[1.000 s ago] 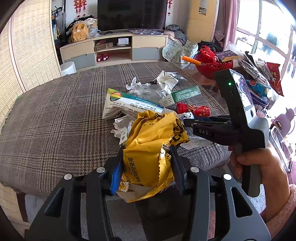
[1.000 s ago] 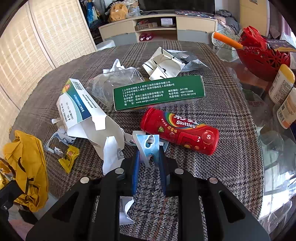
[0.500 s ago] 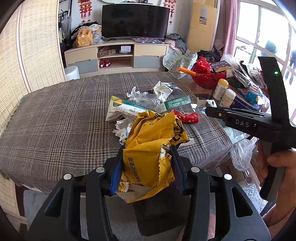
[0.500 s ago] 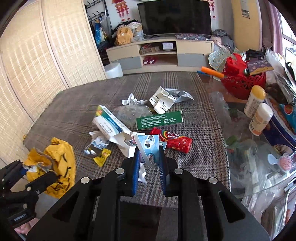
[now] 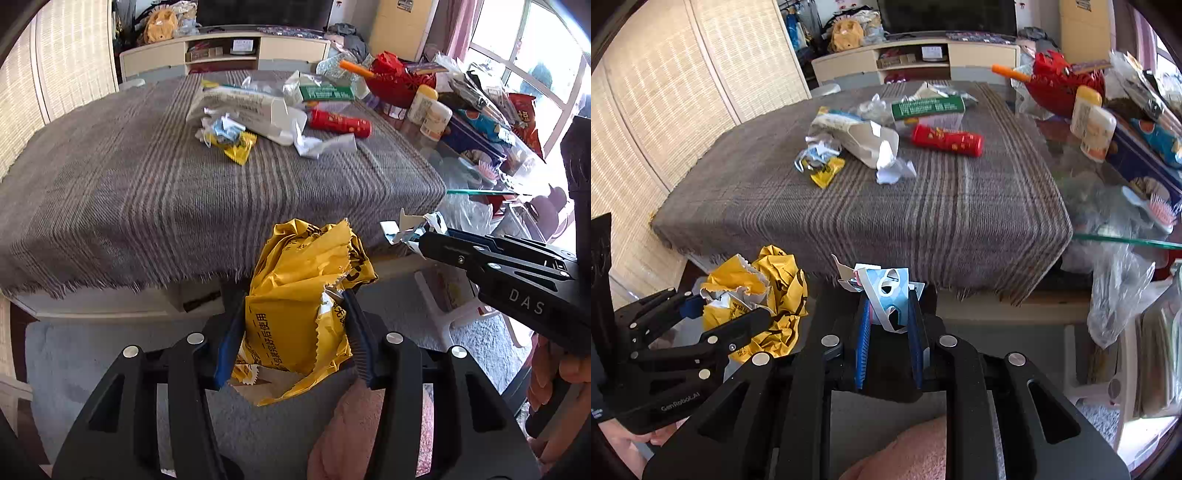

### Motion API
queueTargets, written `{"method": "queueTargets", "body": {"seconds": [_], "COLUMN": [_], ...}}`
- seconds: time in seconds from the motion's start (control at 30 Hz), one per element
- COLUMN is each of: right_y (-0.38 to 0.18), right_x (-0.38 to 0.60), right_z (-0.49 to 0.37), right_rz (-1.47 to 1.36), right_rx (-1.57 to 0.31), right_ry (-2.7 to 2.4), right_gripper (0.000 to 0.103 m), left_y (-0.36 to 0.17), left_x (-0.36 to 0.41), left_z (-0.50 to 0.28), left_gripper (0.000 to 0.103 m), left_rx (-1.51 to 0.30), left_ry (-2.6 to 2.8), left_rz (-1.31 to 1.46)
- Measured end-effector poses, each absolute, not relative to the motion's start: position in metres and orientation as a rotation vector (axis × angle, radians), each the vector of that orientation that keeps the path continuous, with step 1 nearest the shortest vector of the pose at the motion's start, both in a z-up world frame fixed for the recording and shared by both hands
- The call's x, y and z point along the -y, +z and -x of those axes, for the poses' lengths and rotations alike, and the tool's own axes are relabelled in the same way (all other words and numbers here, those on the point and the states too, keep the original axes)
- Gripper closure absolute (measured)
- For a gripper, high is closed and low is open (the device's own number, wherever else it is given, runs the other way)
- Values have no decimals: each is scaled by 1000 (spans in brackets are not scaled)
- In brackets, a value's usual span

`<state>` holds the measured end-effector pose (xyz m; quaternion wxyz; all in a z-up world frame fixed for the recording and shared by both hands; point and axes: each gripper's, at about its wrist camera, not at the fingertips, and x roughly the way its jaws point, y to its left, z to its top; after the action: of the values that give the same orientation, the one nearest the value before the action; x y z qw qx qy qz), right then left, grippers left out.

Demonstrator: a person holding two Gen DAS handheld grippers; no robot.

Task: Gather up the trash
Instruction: 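Grasp the white-blue plastic scrap with the right tool while left carries yellow wrapper, then lower the yellow wrapper into the bin and open the left tool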

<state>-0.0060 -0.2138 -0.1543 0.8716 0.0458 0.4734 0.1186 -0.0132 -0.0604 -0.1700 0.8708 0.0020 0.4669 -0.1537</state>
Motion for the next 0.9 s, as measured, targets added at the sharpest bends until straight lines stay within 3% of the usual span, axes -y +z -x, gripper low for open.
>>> {"method": "queueTargets", "body": {"seconds": [0.3,0.53,0.7,0.73,0.77,0.87,0.9], "right_y": [-237,-281,-294,-295,-295,-291,-289], "right_x": [210,214,214,213,214,214,214], "right_z": [-14,-37,-47,-49,-50,-52,-54], "right_rz": [-182,-251,-252,-254,-262,-262,-259], "right_rx": [-1155,-1233,-1265,-1266,-1264,-1246,-1245], "right_ry": [223,179,174,174,175,168,162], "right_gripper": [83,81,80,66,44,39,39], "left_y": [-256,-294,-303,-304,-305,-306,-303], "left_x": [61,74,78,79,79,77,75], "left_z": [-7,-31,-44,-45,-45,-47,-47], "left_gripper": [54,54,42,42,41,31,22], "left_rx": [-1117,-1170,-1194,-1194,-1191,-1184,-1173], "left_ry": [-353,-390,-398,-398,-395,-376,-367], "left_rz": [72,20,29,24,21,22,26]}}
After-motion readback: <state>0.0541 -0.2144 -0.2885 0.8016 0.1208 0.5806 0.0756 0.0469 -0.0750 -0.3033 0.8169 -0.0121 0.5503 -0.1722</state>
